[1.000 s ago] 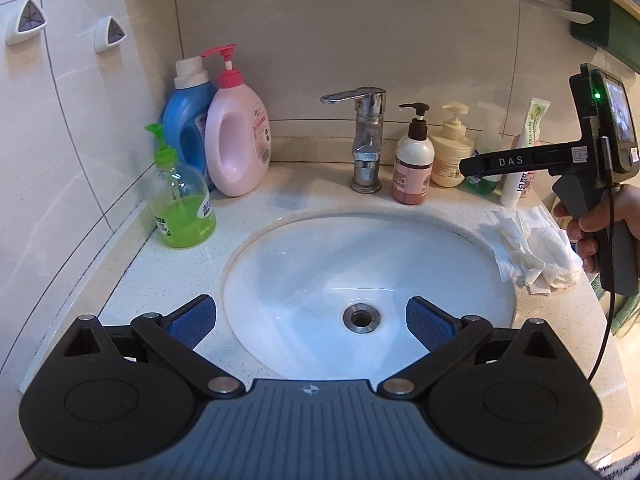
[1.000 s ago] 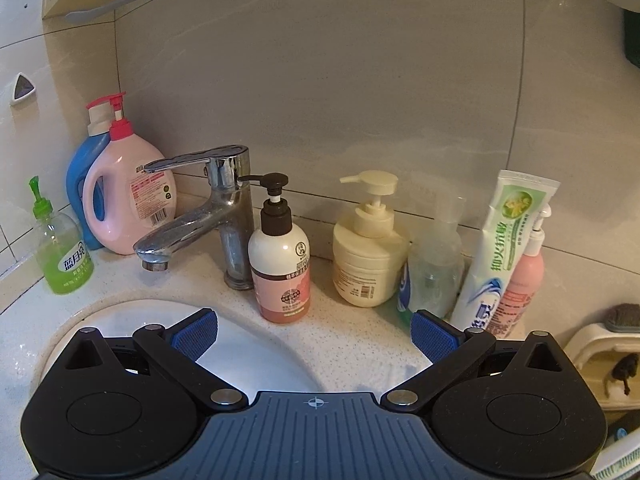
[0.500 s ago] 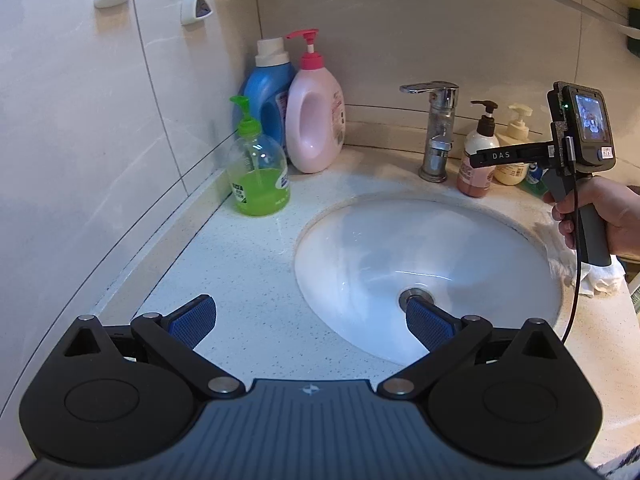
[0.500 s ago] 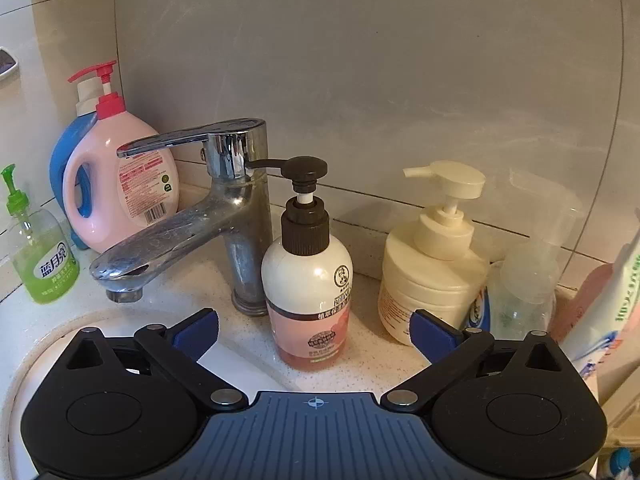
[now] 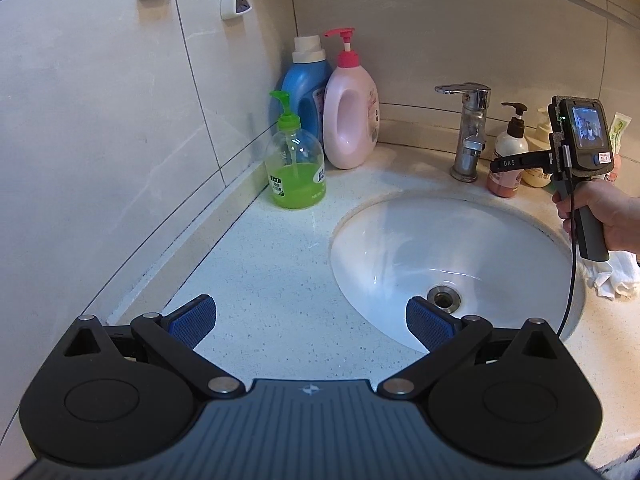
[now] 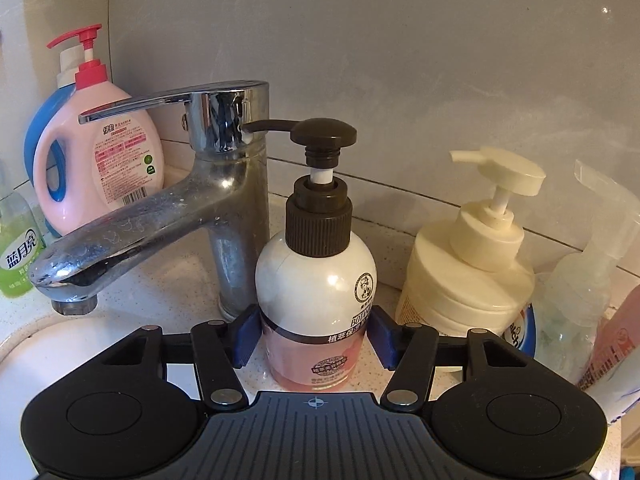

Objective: Clean container
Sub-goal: 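Move the right gripper to the white-and-pink pump bottle and close on it, then lift the pump bottle with the right gripper, set it on the counter, open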

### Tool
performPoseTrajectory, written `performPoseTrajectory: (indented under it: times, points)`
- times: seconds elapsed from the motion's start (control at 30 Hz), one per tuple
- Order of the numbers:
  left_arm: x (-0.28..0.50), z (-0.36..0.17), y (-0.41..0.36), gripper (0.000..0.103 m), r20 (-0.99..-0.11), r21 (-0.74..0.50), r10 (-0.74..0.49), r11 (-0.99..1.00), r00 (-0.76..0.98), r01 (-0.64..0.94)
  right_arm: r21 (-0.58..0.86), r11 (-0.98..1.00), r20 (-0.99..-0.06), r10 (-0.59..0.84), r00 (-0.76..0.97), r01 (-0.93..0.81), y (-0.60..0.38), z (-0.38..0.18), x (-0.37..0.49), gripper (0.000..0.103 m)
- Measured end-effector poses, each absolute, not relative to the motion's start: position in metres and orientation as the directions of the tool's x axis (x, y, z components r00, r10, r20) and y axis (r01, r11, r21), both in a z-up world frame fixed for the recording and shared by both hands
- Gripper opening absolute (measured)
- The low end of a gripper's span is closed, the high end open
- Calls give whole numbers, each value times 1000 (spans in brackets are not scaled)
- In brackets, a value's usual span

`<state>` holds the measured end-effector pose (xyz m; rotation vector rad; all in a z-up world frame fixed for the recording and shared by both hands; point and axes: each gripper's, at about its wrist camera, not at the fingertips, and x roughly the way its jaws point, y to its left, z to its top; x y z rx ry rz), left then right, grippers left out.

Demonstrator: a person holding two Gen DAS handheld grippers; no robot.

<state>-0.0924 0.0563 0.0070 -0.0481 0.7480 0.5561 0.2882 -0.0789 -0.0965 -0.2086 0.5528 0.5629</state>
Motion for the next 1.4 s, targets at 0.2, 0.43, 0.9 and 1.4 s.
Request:
performPoseTrajectory:
  times: [0.2, 0.43, 0.9, 1.4]
  points:
    - [-94, 7, 57, 103, -650, 140, 451, 862, 612, -486, -34, 823, -514, 472, 716, -567, -85, -88, 278, 60]
    - [-97, 6, 58, 103, -645, 117, 417, 882, 641, -456, -21, 822, -502, 484, 717, -569, -92, -68, 257, 60]
    - [-118, 0, 80, 103, -634, 49, 330, 920, 699, -390, 28, 660, -523, 650, 552, -750, -81, -34, 142, 60]
    - [-147, -10, 102, 103, -634, 116, 279, 956, 721, -268, 103, 478, -576, 743, 339, -872, -14, -56, 48, 60]
